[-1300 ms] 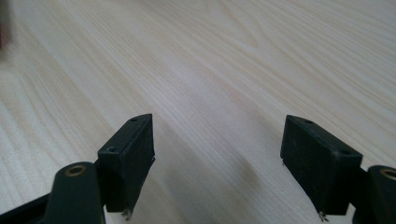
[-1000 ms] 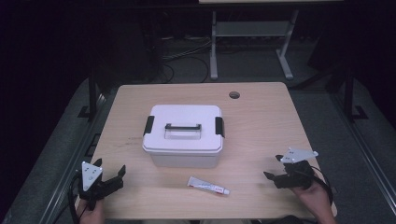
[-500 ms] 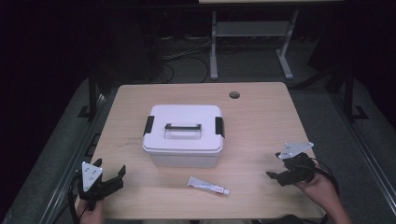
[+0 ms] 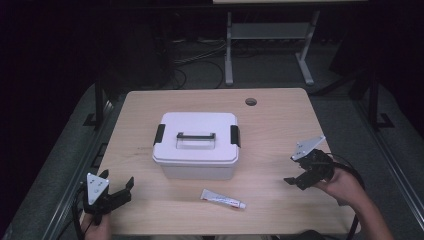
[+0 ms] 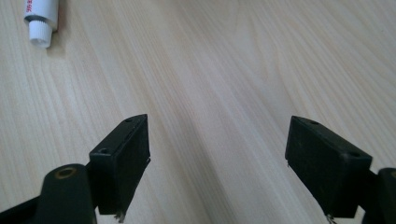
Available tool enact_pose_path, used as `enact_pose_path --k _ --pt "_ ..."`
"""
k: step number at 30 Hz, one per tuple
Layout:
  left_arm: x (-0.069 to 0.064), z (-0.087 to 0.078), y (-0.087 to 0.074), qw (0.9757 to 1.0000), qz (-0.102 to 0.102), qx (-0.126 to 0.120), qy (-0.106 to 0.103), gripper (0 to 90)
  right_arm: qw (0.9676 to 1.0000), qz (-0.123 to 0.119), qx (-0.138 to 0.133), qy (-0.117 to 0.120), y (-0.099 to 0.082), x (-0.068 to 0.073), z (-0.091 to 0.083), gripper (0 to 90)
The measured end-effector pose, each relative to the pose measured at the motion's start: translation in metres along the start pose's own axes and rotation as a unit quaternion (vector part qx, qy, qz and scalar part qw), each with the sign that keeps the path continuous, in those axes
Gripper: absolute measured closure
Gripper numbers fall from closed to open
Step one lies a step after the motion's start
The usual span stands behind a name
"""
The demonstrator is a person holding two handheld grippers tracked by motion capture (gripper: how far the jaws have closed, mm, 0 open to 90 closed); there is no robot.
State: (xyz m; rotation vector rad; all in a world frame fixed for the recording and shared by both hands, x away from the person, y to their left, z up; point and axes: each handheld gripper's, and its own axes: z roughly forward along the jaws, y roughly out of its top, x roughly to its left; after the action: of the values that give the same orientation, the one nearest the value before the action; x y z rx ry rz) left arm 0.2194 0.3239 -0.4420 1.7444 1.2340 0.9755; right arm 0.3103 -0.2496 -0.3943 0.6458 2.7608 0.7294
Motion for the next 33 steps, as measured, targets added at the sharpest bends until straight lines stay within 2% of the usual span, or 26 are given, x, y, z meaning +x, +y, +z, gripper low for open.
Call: enact_pose_path --k 5,22,33 --pt "0.003 -0.001 0.0 1.0 -0.002 -0.001 0.003 15.0 0.9996 -0.012 0.021 0.015 0.008 -0.004 0.002 21.5" --pt "0.004 -0.001 -0.001 1.0 -0.004 -0.002 0.007 15.0 0.9961 -0.046 0.067 0.032 0.035 -0.012 0.001 22.3" --pt "0.005 -0.002 -0.001 0.9999 -0.007 -0.004 0.007 15.0 0.994 -0.071 0.073 0.04 0.063 -0.012 -0.006 22.3"
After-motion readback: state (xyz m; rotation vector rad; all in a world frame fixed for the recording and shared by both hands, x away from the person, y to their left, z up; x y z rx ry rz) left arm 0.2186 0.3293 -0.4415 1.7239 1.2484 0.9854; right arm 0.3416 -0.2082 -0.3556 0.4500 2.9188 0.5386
